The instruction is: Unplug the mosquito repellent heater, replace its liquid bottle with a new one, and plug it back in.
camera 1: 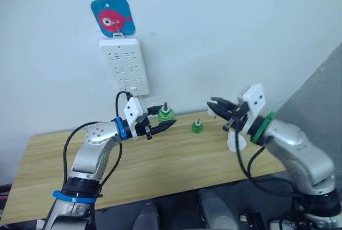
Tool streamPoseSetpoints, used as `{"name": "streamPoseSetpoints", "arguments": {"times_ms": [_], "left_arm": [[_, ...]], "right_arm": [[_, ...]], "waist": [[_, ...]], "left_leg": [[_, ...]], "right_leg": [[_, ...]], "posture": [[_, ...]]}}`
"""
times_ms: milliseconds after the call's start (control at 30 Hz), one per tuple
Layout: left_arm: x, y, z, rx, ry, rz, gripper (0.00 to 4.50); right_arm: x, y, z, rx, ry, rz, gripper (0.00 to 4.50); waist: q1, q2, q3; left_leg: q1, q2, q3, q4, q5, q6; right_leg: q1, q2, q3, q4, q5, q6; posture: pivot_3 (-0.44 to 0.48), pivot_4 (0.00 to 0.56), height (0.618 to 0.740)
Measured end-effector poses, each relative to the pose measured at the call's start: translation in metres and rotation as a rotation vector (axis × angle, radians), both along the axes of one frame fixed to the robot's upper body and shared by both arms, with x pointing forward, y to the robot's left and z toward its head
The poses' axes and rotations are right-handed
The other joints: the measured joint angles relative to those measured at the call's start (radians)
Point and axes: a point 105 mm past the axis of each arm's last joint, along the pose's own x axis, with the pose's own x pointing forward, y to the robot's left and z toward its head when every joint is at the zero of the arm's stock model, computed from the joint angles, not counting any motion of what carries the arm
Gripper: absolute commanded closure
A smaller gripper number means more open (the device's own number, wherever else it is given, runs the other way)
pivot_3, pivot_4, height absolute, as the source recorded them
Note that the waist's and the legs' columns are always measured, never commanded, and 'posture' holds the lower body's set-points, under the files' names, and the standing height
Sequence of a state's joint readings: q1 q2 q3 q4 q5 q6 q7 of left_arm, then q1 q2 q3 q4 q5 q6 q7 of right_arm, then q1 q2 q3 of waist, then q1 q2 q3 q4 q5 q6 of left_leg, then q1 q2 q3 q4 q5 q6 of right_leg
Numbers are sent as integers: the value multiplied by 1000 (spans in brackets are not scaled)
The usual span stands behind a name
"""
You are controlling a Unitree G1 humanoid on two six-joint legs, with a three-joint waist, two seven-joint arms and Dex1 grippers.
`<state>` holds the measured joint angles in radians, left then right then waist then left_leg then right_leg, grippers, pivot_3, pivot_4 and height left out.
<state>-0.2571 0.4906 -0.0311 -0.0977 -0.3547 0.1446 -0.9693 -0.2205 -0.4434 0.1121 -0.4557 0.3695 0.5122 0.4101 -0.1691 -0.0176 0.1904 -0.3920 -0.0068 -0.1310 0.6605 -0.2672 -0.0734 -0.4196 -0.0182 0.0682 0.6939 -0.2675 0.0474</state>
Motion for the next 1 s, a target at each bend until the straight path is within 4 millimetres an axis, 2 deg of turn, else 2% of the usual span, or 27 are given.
{"name": "streamPoseSetpoints", "arguments": {"times_ms": [133, 267, 533, 800, 1000], "left_arm": [[-12, 0, -2, 6, 21, 4, 2256], [-18, -2, 4, -13, 16, 12, 2256], [-17, 7, 7, -8, 19, 77, 2256], [-17, 13, 9, 6, 13, 88, 2256], [-17, 14, 6, 7, 20, 87, 2256]], "right_arm": [[19, -3, -21, 21, -23, -115, 4170], [34, -8, -47, 19, -6, -204, 4170], [55, -14, -89, 30, 73, -319, 4170], [70, -30, -131, 35, 178, -460, 4170], [76, -30, -139, 40, 200, -481, 4170]], "waist": [[5, 2, 2], [13, 3, 9], [28, 5, 28], [30, 6, 32], [30, 8, 35]], "left_leg": [[0, 0, 0, 0, 0, 0], [1, 0, 0, 0, 0, 0], [2, 0, 0, 0, 0, 0], [2, 0, 1, -1, 0, 0], [2, 0, 1, -1, 0, 0]], "right_leg": [[0, 0, 0, 0, 0, 0], [1, 0, 0, 0, 0, 0], [2, 0, 1, 0, 0, 0], [2, 0, 1, 0, 0, 0], [2, 0, 1, 0, 0, 0]], "posture": [[-175, 216, 740], [-160, 231, 740], [-140, 242, 740], [-130, 244, 740], [-123, 245, 740]]}}
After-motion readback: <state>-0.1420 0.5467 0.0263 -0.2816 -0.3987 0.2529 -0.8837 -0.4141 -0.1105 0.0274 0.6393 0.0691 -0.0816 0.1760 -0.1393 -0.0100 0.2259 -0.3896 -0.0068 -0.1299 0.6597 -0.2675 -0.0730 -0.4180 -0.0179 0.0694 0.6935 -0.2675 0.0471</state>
